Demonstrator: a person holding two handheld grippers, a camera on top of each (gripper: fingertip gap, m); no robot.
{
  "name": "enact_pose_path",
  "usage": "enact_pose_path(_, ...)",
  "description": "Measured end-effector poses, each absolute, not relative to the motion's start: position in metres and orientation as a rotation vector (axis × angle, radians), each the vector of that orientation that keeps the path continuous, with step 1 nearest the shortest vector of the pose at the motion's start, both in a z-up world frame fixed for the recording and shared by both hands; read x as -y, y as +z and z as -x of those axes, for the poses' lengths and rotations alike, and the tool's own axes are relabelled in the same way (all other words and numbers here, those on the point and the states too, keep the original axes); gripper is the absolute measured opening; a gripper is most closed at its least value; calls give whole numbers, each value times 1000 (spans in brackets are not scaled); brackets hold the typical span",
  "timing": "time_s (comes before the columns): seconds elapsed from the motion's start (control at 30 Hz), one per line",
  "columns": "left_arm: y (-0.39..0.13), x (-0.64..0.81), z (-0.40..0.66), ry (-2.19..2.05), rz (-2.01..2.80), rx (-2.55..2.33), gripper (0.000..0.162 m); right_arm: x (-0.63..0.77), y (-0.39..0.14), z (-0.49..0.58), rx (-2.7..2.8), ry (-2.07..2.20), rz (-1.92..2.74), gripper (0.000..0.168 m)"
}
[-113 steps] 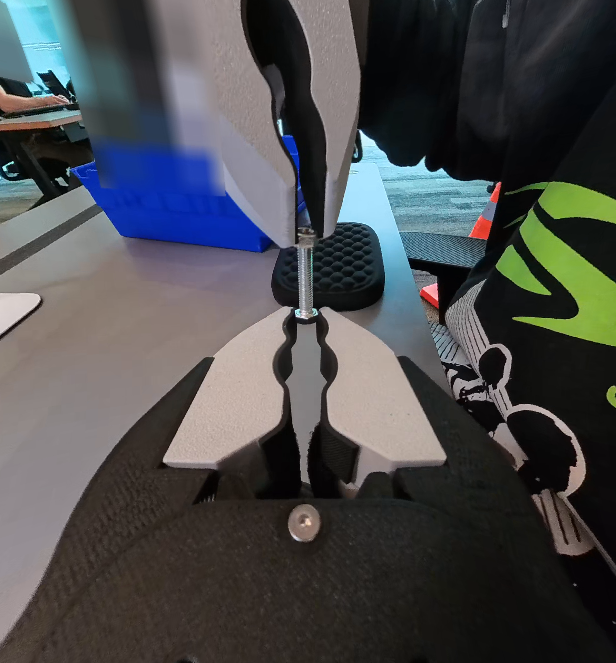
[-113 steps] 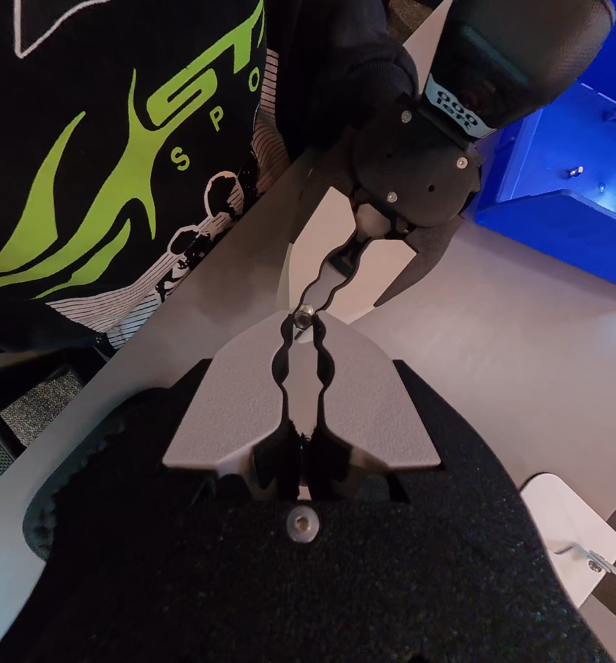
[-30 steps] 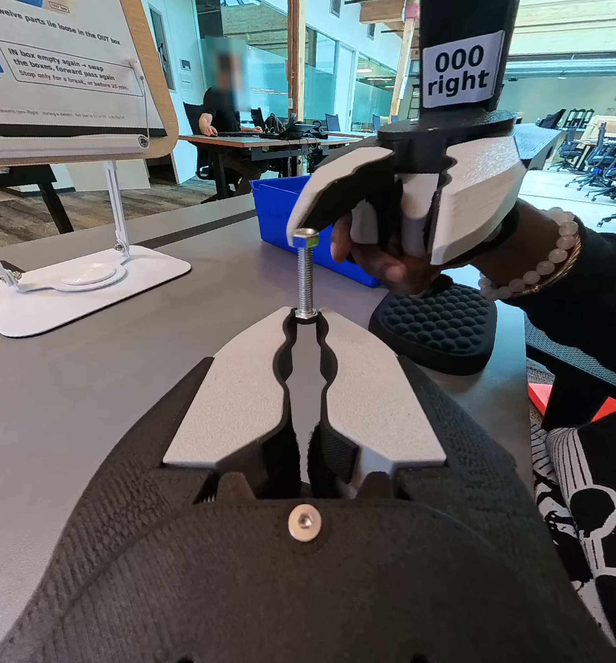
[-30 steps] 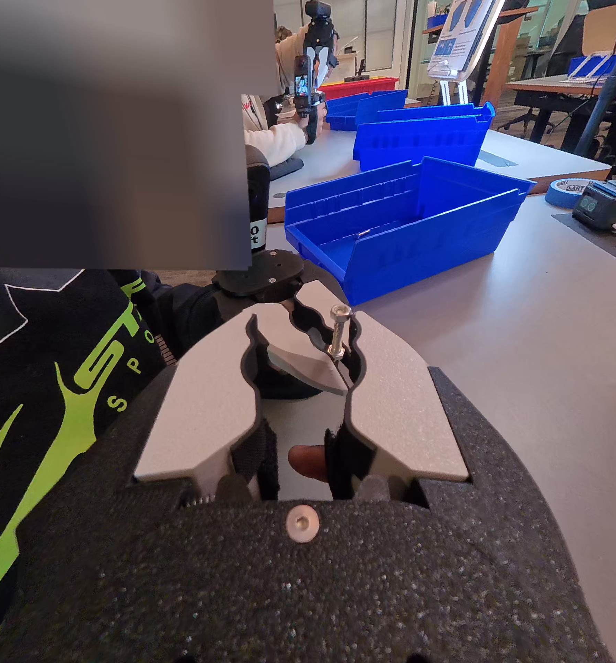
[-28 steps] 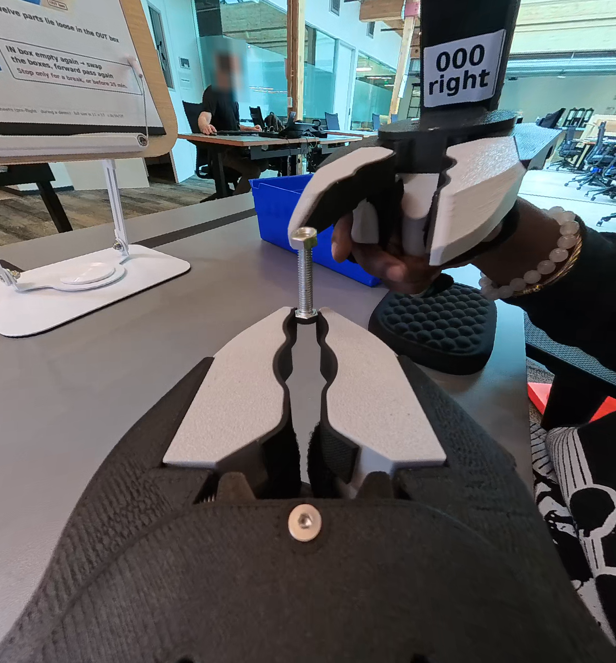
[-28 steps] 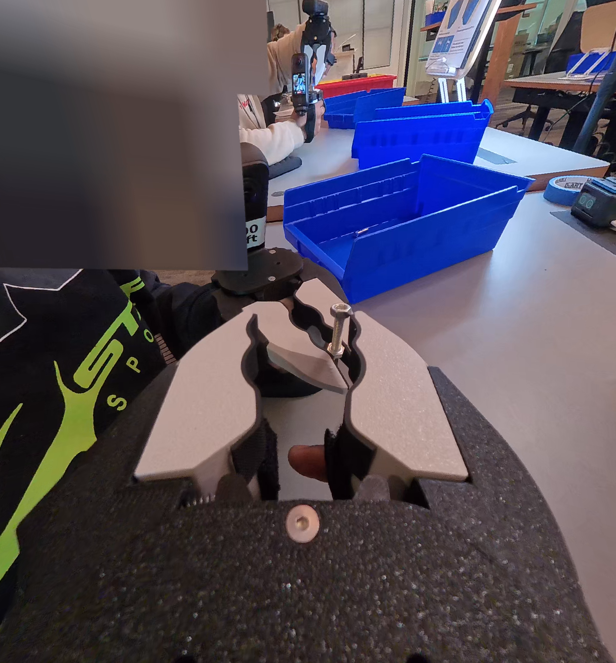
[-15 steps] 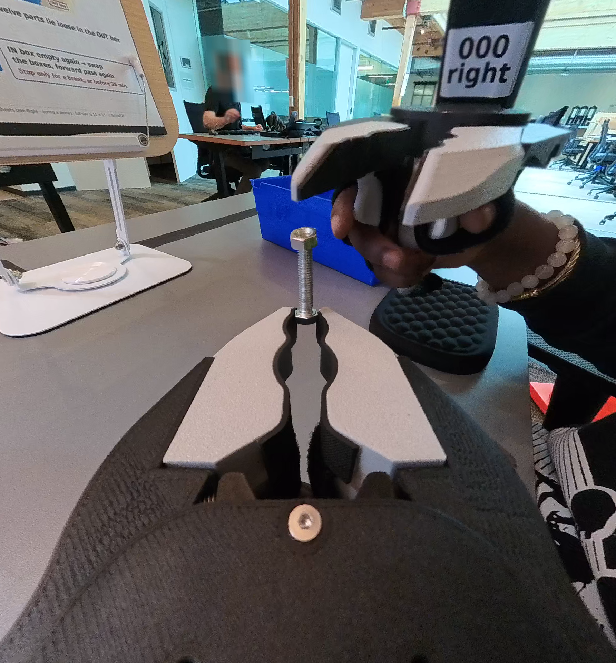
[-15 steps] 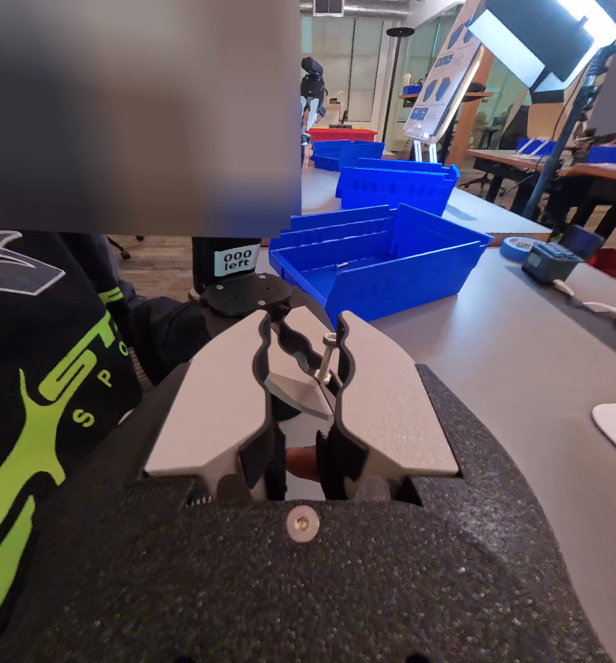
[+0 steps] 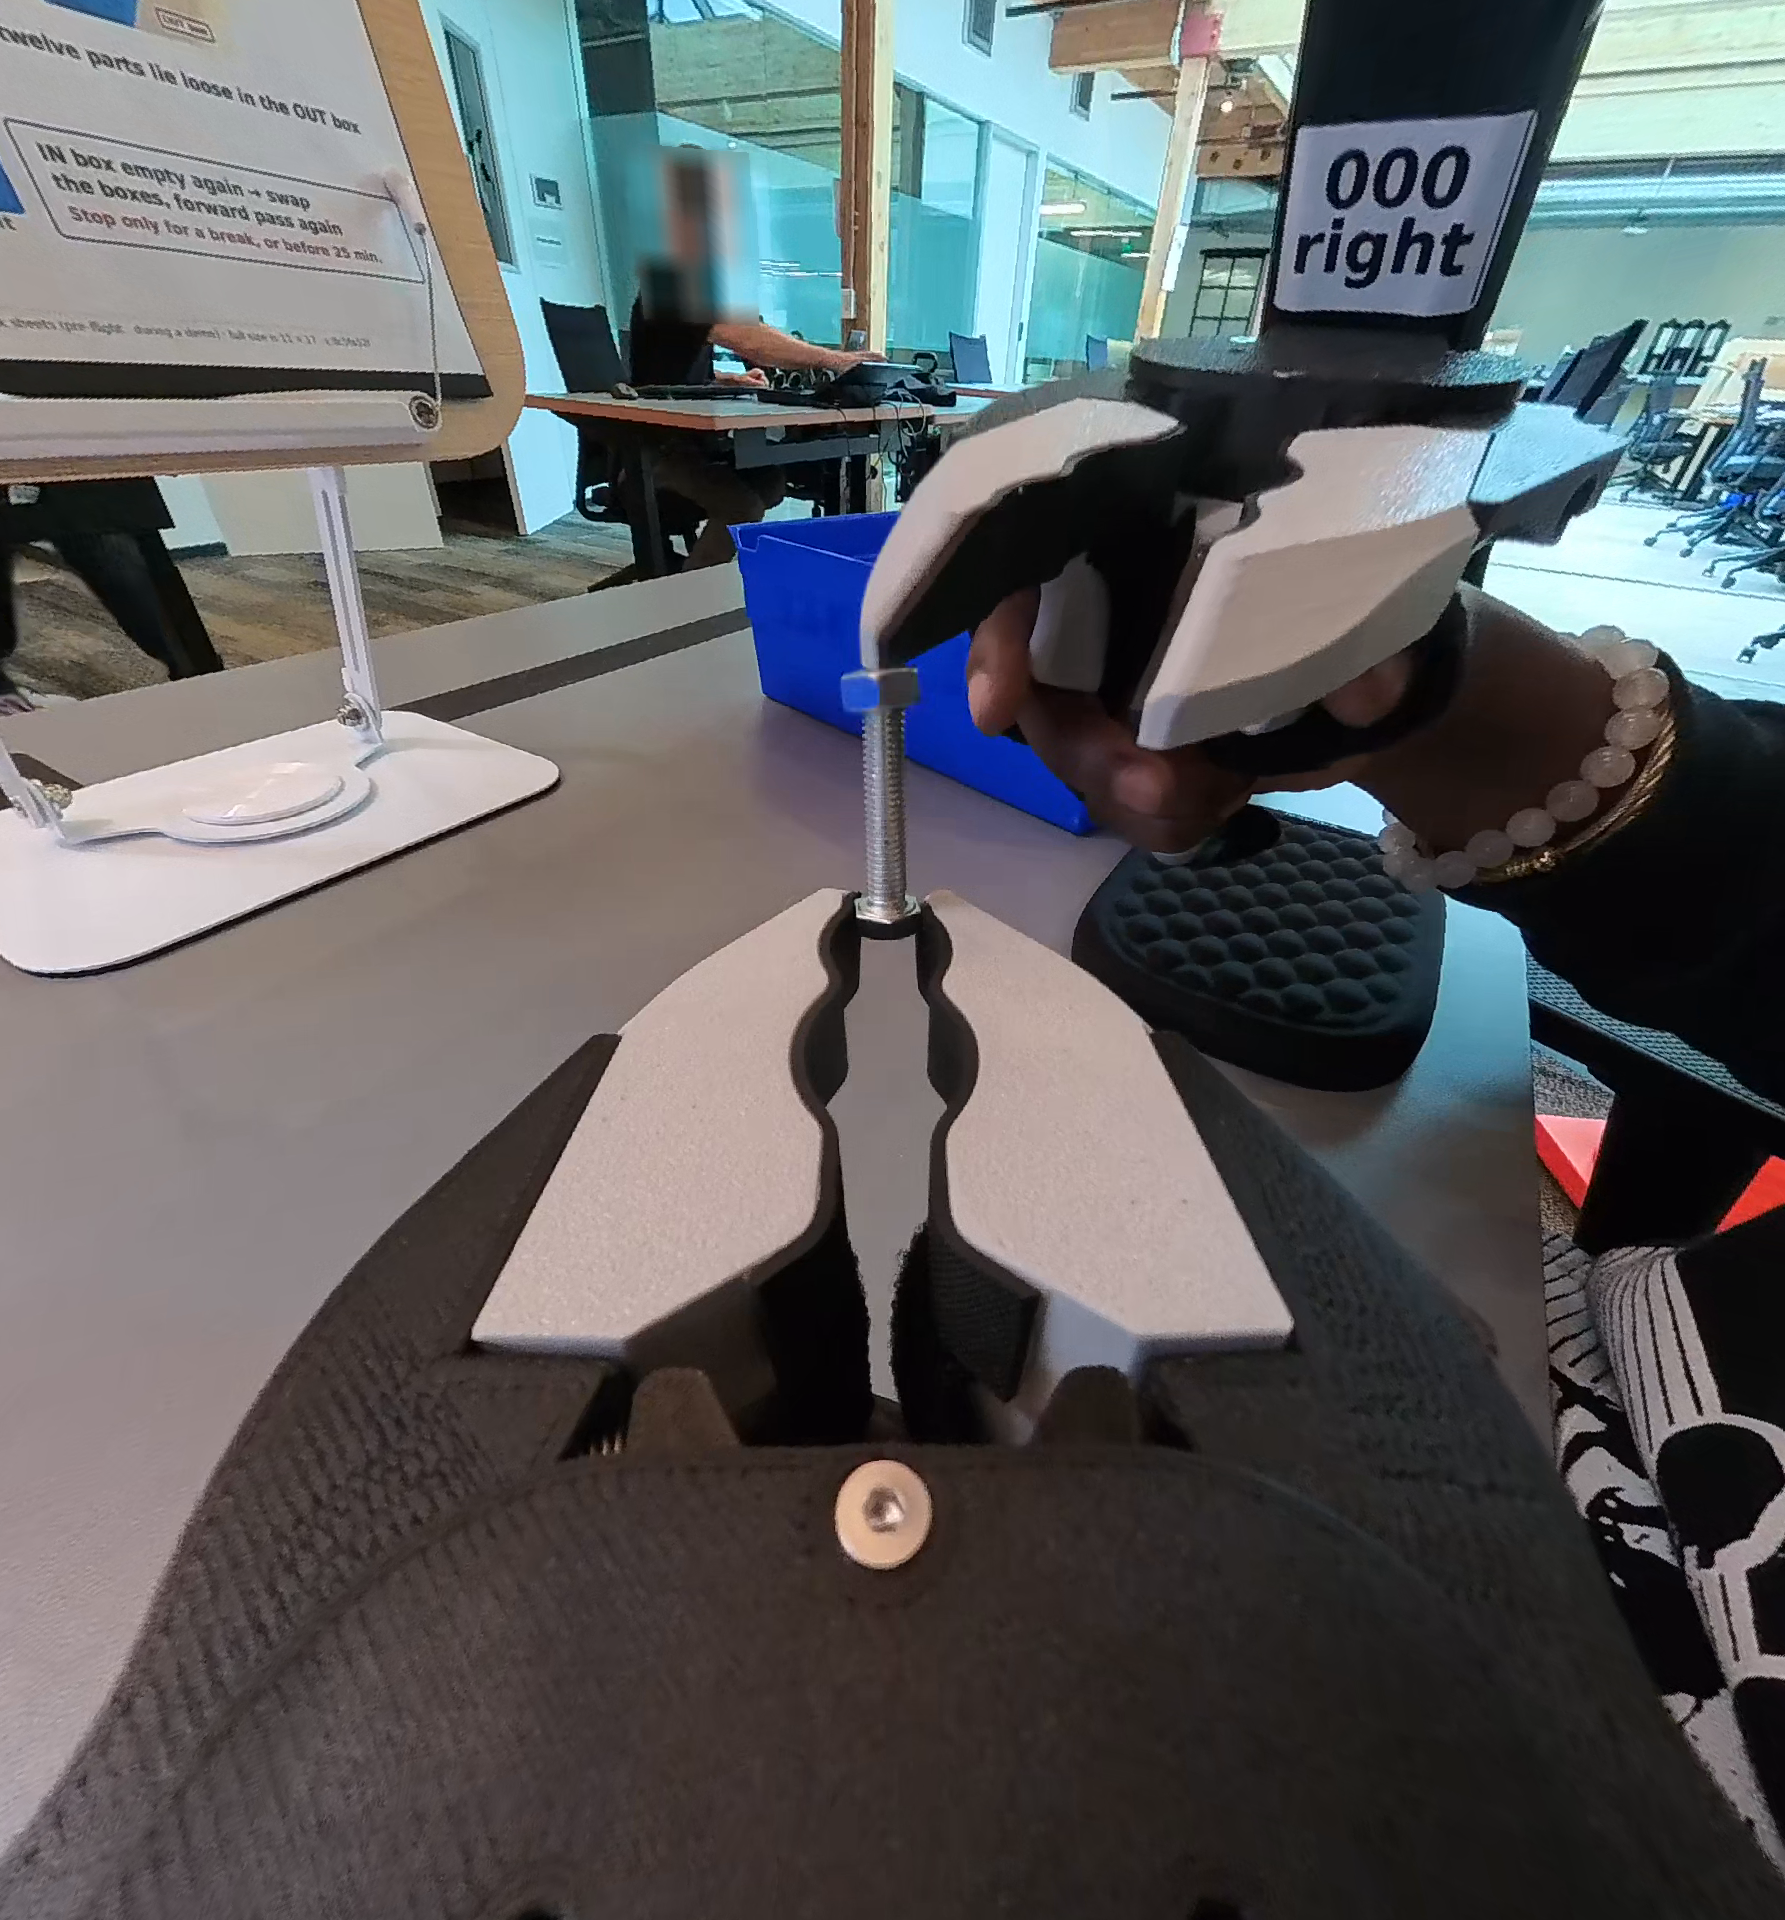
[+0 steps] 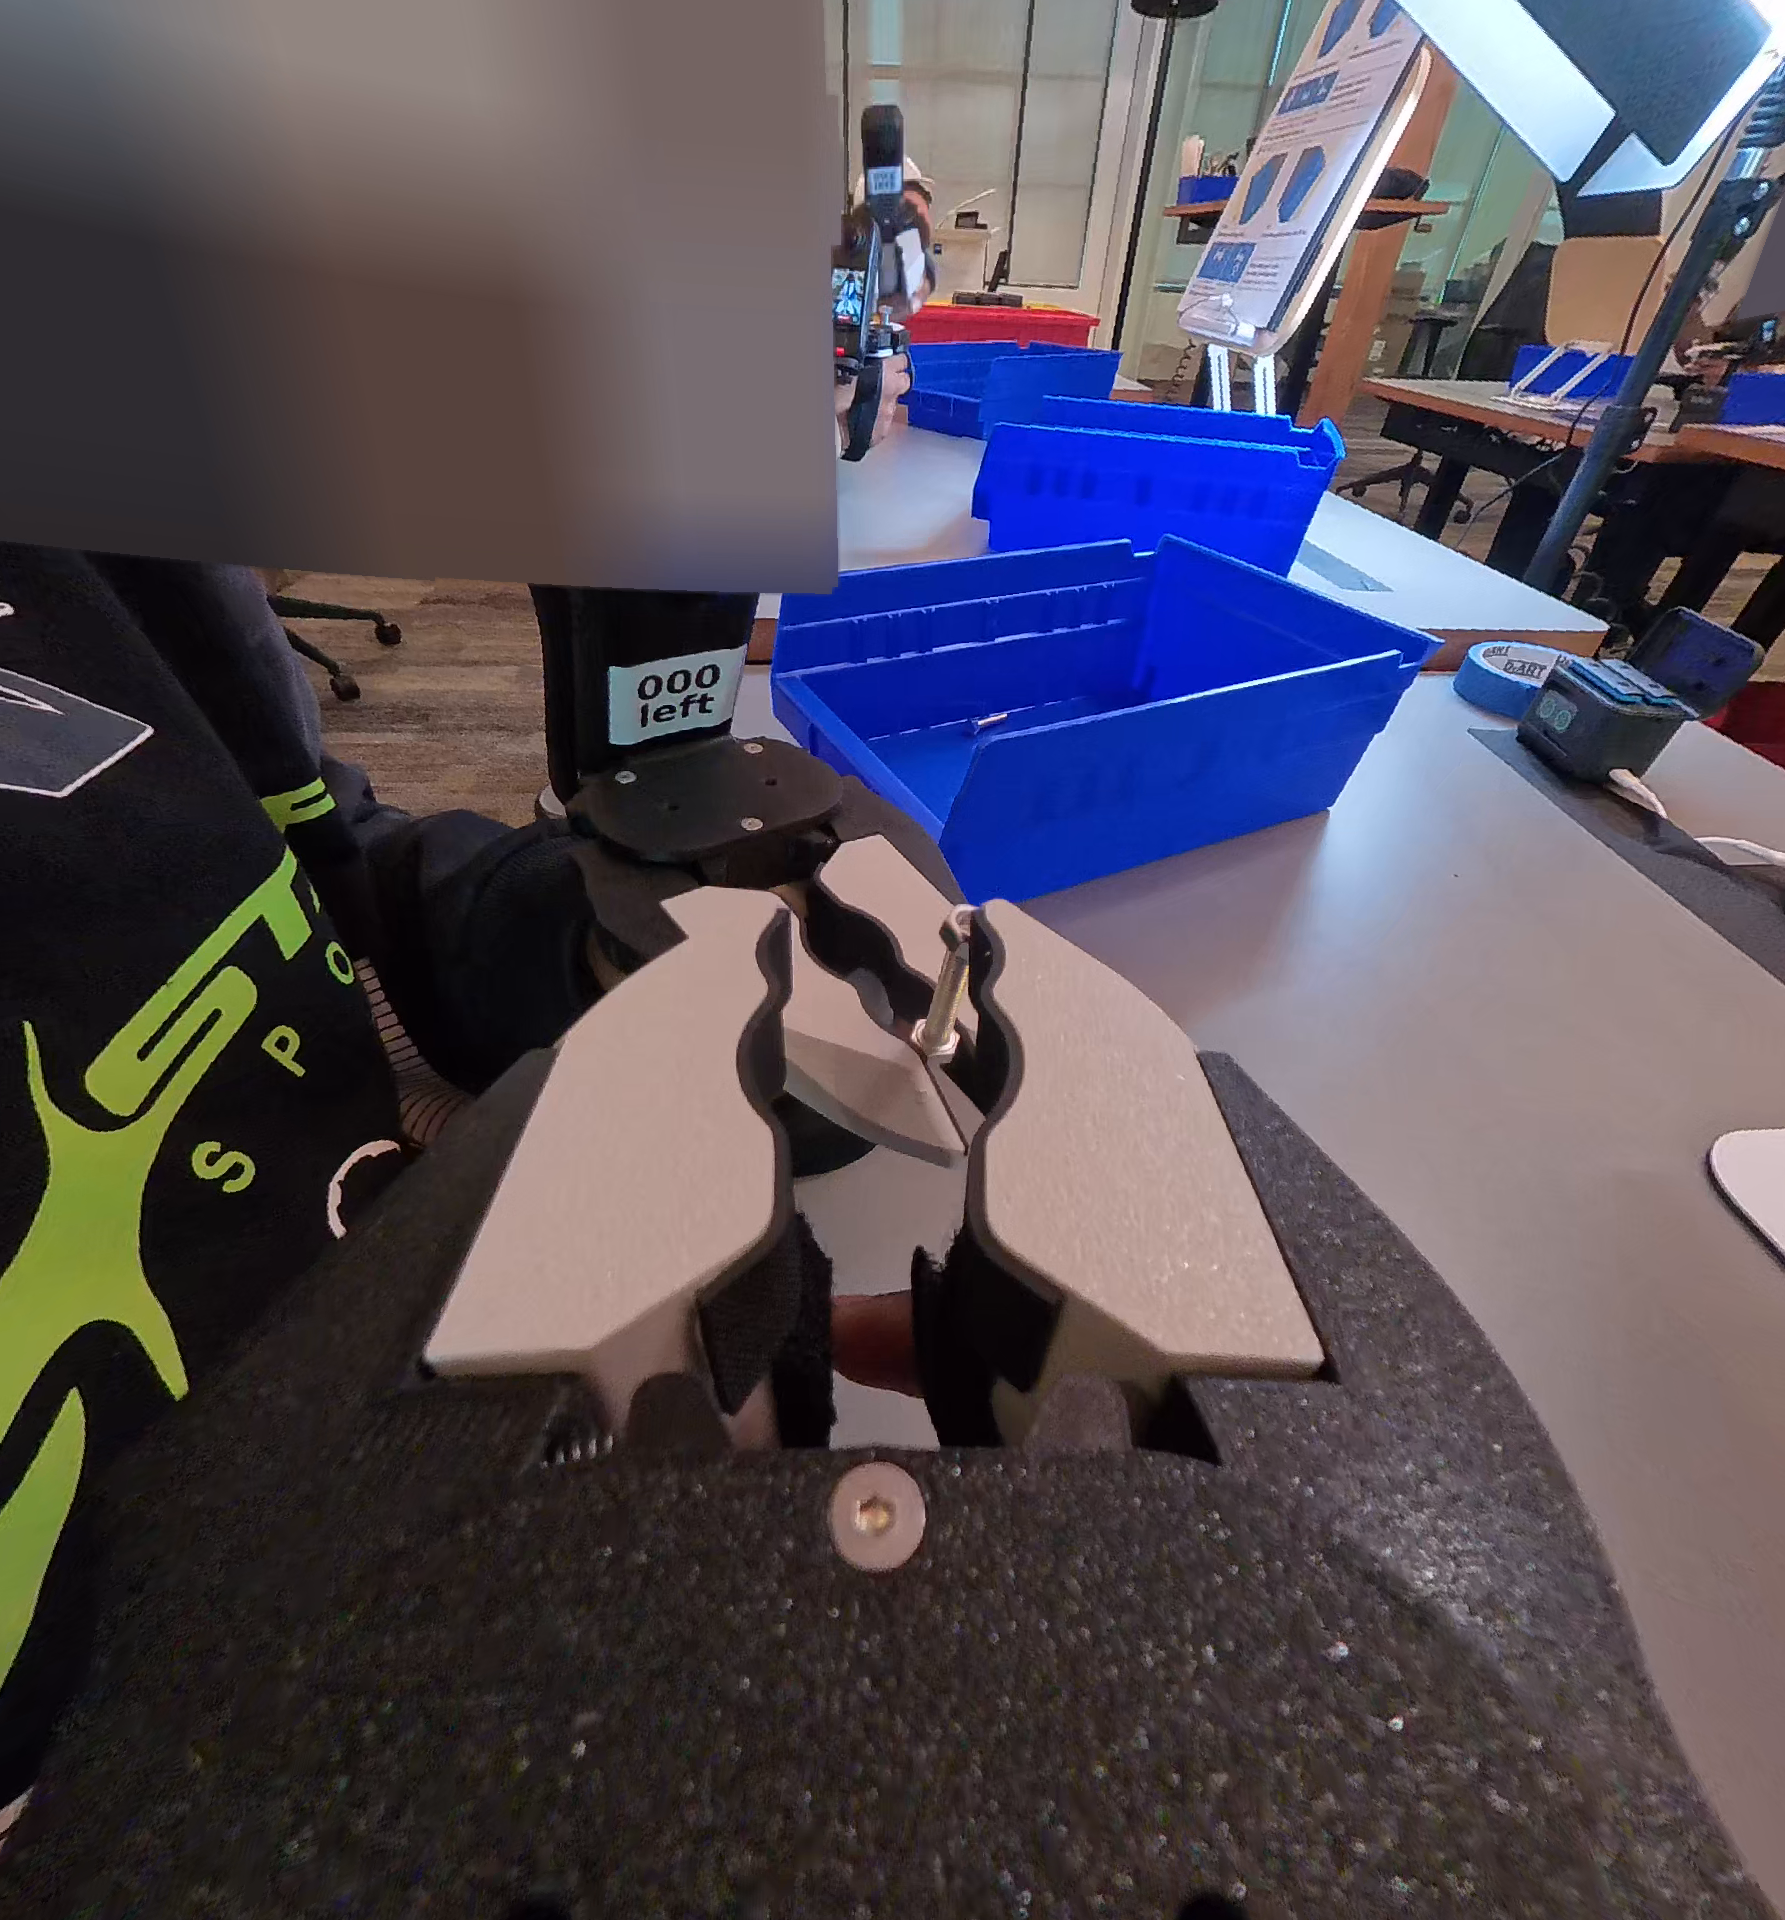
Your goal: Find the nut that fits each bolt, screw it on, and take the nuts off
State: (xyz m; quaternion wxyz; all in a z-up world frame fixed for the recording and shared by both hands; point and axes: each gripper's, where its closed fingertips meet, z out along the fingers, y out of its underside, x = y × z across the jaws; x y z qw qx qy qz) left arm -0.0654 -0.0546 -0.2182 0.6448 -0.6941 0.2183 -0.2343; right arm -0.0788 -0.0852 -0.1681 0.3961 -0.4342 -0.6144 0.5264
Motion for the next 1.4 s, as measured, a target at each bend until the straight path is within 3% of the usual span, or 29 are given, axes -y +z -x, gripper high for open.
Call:
enact_pose_path(0.3,-218,55,65,-536,1580,-499,10,85,-164,80,1550,1327,1086,34)
enact_pose_path(0.47,-219,56,63,-534,1579,-515,10,81,-170,84,1525,1387,1147,50)
enact_pose_path(1.4,-219,54,66,-547,1589,-486,10,88,-175,86,1545,1394,1159,49)
